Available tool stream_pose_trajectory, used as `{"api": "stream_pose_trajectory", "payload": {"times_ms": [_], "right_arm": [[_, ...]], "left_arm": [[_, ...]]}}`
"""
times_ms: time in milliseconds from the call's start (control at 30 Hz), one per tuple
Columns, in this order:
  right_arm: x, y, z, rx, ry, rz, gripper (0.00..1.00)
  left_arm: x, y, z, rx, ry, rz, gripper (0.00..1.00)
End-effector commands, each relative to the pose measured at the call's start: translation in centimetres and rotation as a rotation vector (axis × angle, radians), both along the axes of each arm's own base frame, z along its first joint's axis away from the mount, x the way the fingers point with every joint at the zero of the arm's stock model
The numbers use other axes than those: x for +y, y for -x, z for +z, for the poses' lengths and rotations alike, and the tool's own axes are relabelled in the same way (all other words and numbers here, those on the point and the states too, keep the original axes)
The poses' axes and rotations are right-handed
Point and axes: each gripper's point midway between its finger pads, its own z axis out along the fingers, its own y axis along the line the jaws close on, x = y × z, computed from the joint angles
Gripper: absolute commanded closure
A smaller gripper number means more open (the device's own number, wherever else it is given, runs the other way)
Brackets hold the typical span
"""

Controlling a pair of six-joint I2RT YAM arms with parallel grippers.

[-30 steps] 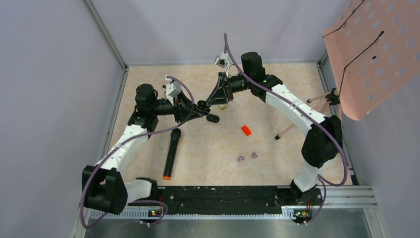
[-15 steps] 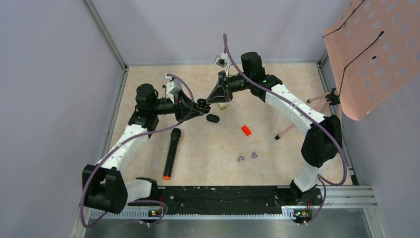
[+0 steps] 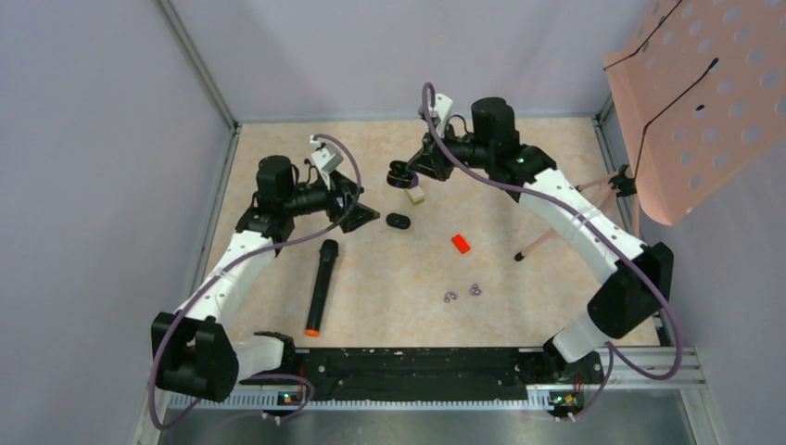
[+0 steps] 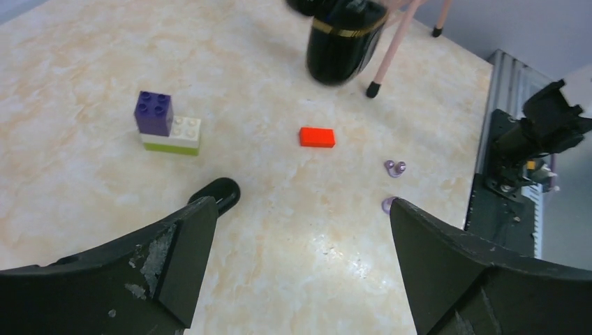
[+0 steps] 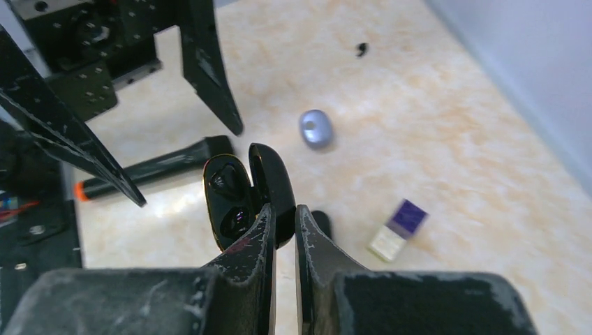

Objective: Insert the wireless bluetooth earbuds into the charging case
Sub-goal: Adjust the charging case at the center of the board, then pick up the earbud from the center of the board.

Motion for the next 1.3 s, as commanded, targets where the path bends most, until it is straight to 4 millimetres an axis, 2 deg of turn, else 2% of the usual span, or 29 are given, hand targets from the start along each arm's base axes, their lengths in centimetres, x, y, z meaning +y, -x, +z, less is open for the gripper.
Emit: {"api": "stream_pose_trajectory", "payload": {"times_ms": [0,100,133,200,267,300,333,400,467,567,733,867,967,1000,1033,1267], "right_arm": [[-3.1,-2.0,3.2,-0.278,0.048,-0.177,1.0],[-4.3,-2.5,2.5,-0.325,0.093,-0.231,1.0],[-4.7,-2.6,2.2,-0.328,0.108,-0.243,1.0],[-5.1,-2.3,1.6,-0.323,0.119,-0.25,1.0],[-5.3,-1.8,1.2,-0.317,0.122,-0.245,1.0],[-5.4,-1.6,0.9,-0.312,0.125,-0.241,1.0],[-5.5,-1.5,0.7,-0.307,0.129,-0.24,1.0],[-5.7,-1.3,0.2,-0.298,0.138,-0.242,1.0],[-5.9,-1.3,-0.2,-0.29,0.143,-0.246,1.0],[-6.3,-1.4,-0.7,-0.277,0.151,-0.256,1.0],[-6.8,-1.8,-1.4,-0.253,0.17,-0.27,1.0],[-7.0,-2.2,-1.9,-0.237,0.186,-0.28,1.0],[-7.0,-2.4,-2.3,-0.217,0.192,-0.284,1.0],[-6.9,-2.5,-2.3,-0.212,0.191,-0.285,1.0],[-6.8,-2.6,-2.4,-0.207,0.193,-0.284,1.0],[-6.4,-3.6,-2.5,-0.205,0.199,-0.287,1.0]], "left_arm": [[2.4,-2.2,0.9,-0.062,-0.097,0.192,0.01],[7.3,-7.9,-0.8,-0.008,-0.217,0.578,0.01],[9.0,-9.5,-2.4,0.043,-0.284,0.683,0.03],[11.7,-12.5,-4.1,0.132,-0.356,0.849,0.1],[13.7,-15.3,-5.1,0.195,-0.368,0.958,0.26],[15.0,-17.1,-5.2,0.216,-0.368,1.039,0.29],[16.0,-18.1,-6.6,0.264,-0.383,1.092,0.3],[17.5,-21.1,-6.6,0.278,-0.38,1.172,0.35],[18.7,-23.3,-7.6,0.289,-0.386,1.231,0.47],[20.7,-26.1,-9.3,0.297,-0.406,1.304,0.49],[22.7,-28.6,-12.9,0.32,-0.436,1.332,0.47],[22.3,-29.8,-15.2,0.358,-0.406,1.288,0.52],[22.4,-31.1,-14.8,0.332,-0.399,1.291,0.57],[24.1,-31.4,-14.9,0.343,-0.39,1.322,0.58],[24.5,-31.6,-15.0,0.345,-0.387,1.328,0.59],[24.1,-32.4,-18.1,0.396,-0.426,1.223,0.6]]}}
